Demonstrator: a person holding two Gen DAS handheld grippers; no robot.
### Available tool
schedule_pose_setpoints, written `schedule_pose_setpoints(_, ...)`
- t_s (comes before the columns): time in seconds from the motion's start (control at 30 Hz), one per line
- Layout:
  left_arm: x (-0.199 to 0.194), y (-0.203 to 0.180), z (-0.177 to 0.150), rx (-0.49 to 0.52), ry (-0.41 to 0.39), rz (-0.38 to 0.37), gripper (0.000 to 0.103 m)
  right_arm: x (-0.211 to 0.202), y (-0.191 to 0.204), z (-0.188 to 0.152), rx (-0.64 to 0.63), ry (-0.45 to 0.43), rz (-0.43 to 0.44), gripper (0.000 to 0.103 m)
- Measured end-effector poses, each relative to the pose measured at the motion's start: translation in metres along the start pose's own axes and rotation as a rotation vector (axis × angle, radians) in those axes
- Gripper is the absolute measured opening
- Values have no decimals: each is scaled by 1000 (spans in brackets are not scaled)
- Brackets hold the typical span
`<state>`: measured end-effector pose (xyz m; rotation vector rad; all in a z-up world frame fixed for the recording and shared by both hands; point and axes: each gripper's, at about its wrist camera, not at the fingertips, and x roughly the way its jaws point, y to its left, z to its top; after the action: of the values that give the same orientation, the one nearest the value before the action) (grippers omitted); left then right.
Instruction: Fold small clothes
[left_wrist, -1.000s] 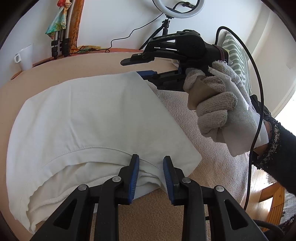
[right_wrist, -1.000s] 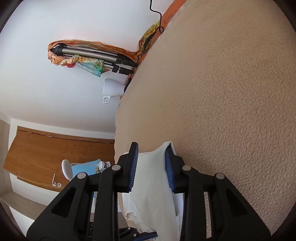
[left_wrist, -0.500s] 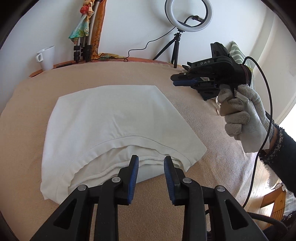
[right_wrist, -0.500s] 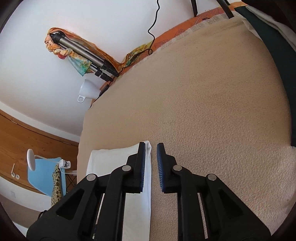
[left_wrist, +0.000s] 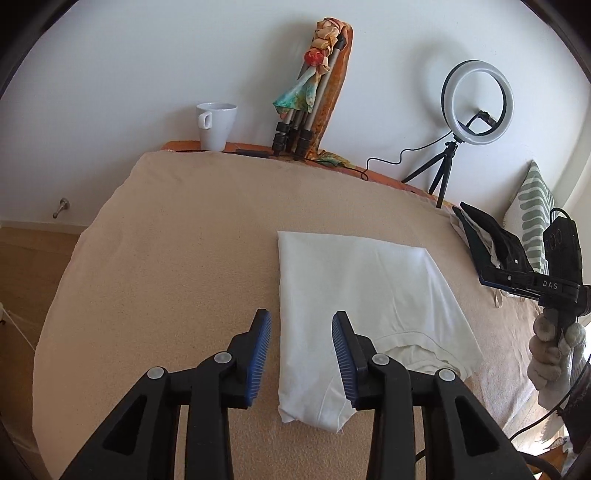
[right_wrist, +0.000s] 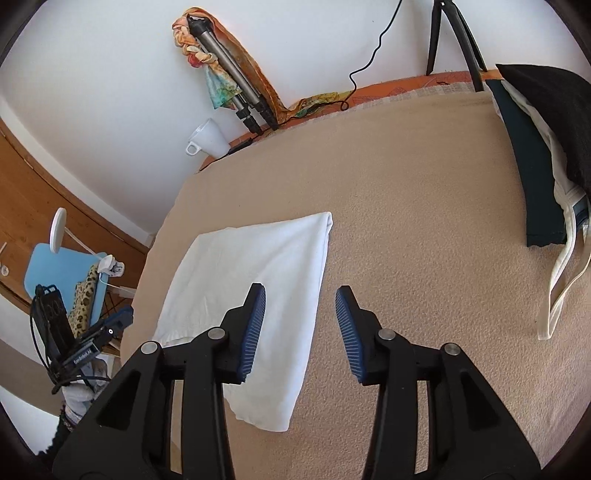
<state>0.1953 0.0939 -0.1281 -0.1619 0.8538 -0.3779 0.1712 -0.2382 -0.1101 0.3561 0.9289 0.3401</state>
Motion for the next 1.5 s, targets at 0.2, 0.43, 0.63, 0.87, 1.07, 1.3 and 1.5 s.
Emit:
schedule_pose_setpoints(0.2,31,-24,27,87,-17,27,36,31,53,22,-176,-20,-51,43)
schedule_pose_setpoints(0.43,85,-48,55,130,19,-22,36,89,84,41,-284,18,-103,43)
schedule_pose_setpoints(0.63,133,-53,52,147,94,37,35,130,87,35,-336,86,-153,42)
schedule_pose_setpoints(0.87,144,-45,47,132,115,52,38,149,82,29,-371,118,-199,42)
schedule_pose_setpoints(1.07,116,-34,45,90,88,41,35,112,76,20,-342,72,-166,42)
schedule_pose_setpoints(1.3,82,-31,17,139,123,45,36,89,67,-21,-415,117,-160,42)
schedule_pose_setpoints(1.5,76,-10,-5,65,145,54,36,80,43,-46,-347,148,-132,42)
